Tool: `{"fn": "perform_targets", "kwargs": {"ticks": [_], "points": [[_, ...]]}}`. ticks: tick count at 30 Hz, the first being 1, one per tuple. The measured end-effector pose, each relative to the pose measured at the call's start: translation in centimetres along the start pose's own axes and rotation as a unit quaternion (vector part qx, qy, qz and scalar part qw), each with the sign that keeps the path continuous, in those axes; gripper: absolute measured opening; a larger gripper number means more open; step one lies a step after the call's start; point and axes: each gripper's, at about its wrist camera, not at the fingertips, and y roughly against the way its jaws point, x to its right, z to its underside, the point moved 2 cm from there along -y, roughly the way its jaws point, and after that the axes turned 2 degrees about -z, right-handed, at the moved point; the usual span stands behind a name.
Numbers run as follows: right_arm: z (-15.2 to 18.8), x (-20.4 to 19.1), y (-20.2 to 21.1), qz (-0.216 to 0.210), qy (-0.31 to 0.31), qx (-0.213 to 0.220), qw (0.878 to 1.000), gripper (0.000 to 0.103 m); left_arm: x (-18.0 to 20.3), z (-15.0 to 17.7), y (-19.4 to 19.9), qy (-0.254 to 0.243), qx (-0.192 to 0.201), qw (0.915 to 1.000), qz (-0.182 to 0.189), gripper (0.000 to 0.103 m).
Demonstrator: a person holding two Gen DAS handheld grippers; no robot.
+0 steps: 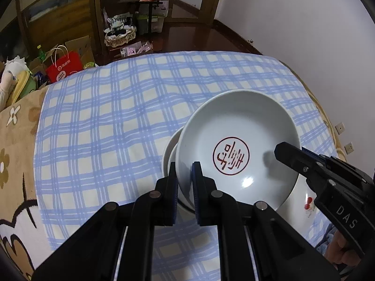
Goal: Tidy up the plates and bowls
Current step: 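Lift the red-emblem bowl with both tools and carry it toward the nested white bowls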
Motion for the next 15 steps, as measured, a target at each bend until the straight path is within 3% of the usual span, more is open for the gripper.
{"fn": "perform_targets", "kwargs": {"ticks": [4,15], "points": [[0.6,-0.3,-1.5,0.000,0.006,-0.015,1.000,0.010,-1.0,0.7,-1.4,0.016,-0.010,0.9998,0.005,0.011],[1.7,0.4,-4.9,0.005,0.000,-0.042,0.999,0.010,-1.9,1.2,-3.6,-0.013,-0.021,0.9997,-0.003,0.008]]}}
